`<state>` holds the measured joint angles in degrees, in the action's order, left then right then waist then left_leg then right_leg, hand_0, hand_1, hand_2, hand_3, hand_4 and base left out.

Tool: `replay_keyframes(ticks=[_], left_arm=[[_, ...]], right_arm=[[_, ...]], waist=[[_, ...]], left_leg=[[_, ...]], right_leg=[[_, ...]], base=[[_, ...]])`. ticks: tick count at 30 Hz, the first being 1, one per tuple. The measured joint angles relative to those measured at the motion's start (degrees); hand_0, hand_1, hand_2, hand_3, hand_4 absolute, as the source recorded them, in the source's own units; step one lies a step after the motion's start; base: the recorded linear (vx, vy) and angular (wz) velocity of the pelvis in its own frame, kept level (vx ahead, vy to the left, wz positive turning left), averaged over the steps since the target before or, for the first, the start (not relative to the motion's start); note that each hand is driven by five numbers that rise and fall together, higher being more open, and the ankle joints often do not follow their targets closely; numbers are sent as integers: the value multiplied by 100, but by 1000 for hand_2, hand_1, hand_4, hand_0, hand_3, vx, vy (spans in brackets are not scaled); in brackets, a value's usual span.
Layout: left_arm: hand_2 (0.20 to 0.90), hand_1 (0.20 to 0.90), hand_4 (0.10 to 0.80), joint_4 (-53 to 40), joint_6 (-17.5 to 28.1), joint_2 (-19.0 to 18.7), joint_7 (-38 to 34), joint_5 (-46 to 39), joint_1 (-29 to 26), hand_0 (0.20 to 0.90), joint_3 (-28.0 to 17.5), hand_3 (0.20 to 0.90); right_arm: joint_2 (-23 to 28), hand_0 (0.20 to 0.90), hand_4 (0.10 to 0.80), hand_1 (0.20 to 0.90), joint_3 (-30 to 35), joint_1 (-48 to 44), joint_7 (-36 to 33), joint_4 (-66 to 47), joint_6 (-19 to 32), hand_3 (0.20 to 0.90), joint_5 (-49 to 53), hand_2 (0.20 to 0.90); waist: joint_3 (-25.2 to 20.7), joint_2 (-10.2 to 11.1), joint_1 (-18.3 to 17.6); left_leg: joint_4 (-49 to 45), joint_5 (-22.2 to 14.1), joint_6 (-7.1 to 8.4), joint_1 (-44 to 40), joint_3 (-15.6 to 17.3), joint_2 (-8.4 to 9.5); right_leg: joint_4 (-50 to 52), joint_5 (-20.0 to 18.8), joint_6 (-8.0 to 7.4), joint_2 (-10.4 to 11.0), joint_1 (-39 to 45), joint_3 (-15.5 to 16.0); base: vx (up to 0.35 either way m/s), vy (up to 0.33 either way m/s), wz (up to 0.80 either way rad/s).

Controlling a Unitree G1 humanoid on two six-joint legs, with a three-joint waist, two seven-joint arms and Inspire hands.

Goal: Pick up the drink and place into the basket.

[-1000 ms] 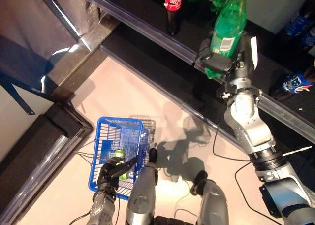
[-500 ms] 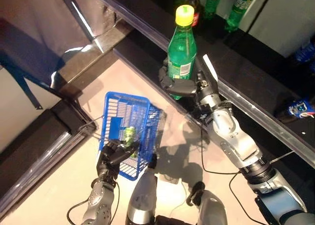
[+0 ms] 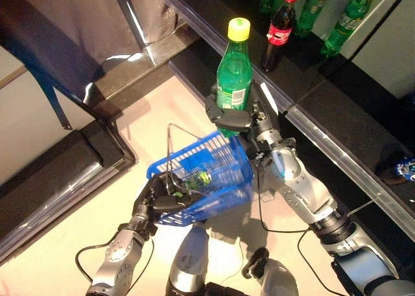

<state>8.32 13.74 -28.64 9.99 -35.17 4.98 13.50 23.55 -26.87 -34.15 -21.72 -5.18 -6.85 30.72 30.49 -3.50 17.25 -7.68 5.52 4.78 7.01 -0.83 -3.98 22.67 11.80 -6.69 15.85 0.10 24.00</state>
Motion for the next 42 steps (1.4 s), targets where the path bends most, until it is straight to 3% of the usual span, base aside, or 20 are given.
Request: replay_keyframes(ticks=[4,24,34,42], left_arm=[[300,300,100,-244,-8,-358,217,50,-13,300,158,200],[300,300,100,-508,-107,-400,693,-15,-191,300,383,200],[300,300,100,-509,-122,-393,701,-212,-201,300,387,200],[300,300,100,-513,-122,-316,644,-232,-165,300,399,200]], right_arm=[[-122,300,100,300,-66,1,-106,108,-40,200,141,300],[-688,300,100,300,-384,33,-595,1169,-69,200,779,300],[-999,300,100,300,-406,889,-1054,1696,101,200,881,300],[-1228,300,100,300,-466,1743,-1546,1821,517,200,1001,300]], waist=[[0,0,4],[-2,0,145],[-7,2,119],[-21,3,-22]], left_leg=[[-7,0,-1,-1,-58,38],[-6,2,1,-1,-126,46],[61,10,10,4,-134,49],[91,10,12,48,-118,43]], right_leg=[[-6,11,-10,28,60,71],[-2,24,-20,23,83,102],[-1,57,-21,23,51,99],[2,79,-21,24,-31,69]], base=[[-3,0,8],[-2,-1,0],[-19,-5,0],[-26,5,-1]])
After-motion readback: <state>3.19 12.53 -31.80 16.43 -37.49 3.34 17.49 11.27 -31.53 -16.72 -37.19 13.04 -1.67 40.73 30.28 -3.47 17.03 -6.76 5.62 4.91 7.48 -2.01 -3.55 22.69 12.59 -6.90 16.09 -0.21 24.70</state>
